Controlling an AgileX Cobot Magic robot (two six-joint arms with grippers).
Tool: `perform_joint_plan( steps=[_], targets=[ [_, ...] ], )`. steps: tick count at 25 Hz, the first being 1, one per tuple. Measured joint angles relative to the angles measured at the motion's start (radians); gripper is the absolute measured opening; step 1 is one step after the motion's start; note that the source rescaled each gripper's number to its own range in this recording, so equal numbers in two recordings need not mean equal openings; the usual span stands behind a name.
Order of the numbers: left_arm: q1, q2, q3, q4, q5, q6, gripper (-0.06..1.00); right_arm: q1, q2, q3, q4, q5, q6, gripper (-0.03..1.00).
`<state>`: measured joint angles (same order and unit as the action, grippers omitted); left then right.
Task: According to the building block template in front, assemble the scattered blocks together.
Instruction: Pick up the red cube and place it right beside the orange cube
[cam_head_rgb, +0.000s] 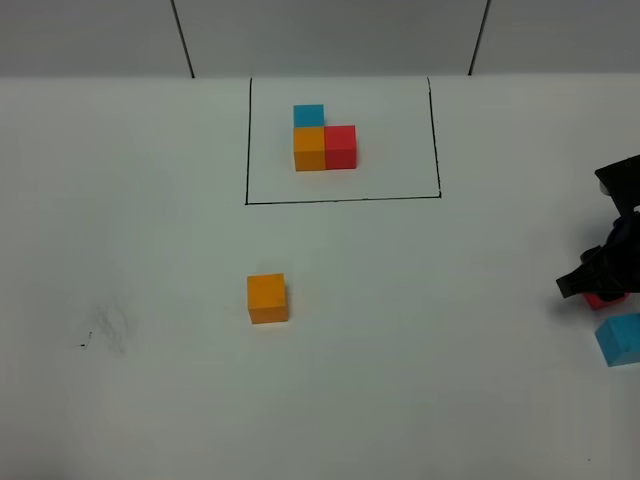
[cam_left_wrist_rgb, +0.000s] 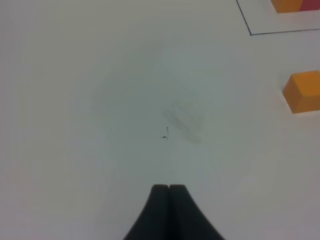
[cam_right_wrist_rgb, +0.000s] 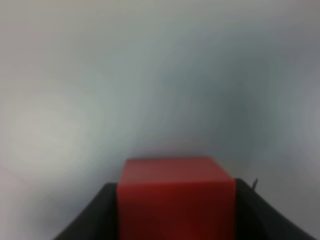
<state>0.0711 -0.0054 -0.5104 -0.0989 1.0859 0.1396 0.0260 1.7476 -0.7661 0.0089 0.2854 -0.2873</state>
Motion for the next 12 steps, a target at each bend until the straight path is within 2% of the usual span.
perform_joint_plan(
  steps=[4, 12],
  targets=[
    [0.000, 0.000, 0.000, 0.000, 0.000, 0.000, 0.00, 0.013, -0.039, -0.037, -0.003, 0.058, -0.013, 0.44],
    [0.000, 0.000, 0.000, 0.000, 0.000, 0.000, 0.00, 0.120, -0.144, -0.232, -0.015, 0.296, -0.032, 0.44]
  ],
)
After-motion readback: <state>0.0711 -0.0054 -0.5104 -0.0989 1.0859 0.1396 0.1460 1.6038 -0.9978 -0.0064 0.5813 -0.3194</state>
